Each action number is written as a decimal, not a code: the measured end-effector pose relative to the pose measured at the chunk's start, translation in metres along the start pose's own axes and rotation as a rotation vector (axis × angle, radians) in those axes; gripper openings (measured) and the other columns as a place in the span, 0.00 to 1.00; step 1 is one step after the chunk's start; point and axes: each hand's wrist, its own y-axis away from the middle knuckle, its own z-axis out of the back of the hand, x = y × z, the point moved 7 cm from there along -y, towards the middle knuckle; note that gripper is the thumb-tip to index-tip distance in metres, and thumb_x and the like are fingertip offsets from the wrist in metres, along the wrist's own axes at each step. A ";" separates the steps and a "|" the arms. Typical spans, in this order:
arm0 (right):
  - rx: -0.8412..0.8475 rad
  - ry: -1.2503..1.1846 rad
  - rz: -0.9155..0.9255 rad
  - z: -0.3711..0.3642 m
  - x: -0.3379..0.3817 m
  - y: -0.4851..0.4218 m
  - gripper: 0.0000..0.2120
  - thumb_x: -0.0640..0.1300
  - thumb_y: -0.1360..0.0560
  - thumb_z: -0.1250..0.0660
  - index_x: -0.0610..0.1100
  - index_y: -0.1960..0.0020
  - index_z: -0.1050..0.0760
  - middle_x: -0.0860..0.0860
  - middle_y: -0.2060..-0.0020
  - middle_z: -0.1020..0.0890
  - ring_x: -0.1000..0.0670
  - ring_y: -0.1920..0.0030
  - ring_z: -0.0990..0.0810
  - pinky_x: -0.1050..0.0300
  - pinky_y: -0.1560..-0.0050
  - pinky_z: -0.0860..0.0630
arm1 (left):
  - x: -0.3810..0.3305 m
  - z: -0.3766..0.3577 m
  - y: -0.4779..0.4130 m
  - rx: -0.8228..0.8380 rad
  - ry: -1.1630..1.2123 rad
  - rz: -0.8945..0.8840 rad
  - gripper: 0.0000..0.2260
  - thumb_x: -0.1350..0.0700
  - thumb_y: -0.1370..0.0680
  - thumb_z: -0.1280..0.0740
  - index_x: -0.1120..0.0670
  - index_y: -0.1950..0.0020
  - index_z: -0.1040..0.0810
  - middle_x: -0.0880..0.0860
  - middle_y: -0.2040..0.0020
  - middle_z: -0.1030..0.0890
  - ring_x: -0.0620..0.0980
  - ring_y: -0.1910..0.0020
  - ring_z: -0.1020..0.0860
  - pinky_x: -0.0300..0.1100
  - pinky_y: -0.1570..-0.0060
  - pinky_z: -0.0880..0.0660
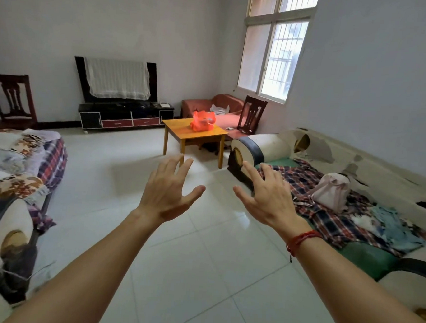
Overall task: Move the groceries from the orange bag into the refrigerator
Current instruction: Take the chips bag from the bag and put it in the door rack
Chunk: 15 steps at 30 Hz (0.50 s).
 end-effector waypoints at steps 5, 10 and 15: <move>0.022 0.009 -0.016 -0.034 -0.005 -0.076 0.32 0.67 0.22 0.44 0.57 0.22 0.42 0.46 0.32 0.31 0.44 0.33 0.31 0.44 0.36 0.32 | 0.040 -0.035 -0.073 0.022 0.011 0.004 0.36 0.32 0.25 0.46 0.54 0.26 0.32 0.57 0.27 0.32 0.57 0.28 0.33 0.55 0.35 0.28; 0.023 0.020 -0.031 -0.059 -0.017 -0.141 0.32 0.66 0.21 0.45 0.56 0.21 0.44 0.44 0.30 0.32 0.42 0.31 0.33 0.44 0.34 0.33 | 0.067 -0.072 -0.132 0.058 -0.002 0.009 0.36 0.31 0.25 0.47 0.54 0.26 0.32 0.58 0.26 0.34 0.58 0.27 0.35 0.56 0.33 0.32; 0.024 0.007 -0.038 -0.093 -0.039 -0.210 0.32 0.66 0.21 0.45 0.56 0.21 0.44 0.43 0.27 0.34 0.42 0.29 0.35 0.42 0.33 0.34 | 0.090 -0.115 -0.195 0.084 -0.025 0.009 0.38 0.29 0.27 0.48 0.53 0.25 0.34 0.57 0.24 0.36 0.58 0.25 0.38 0.57 0.30 0.36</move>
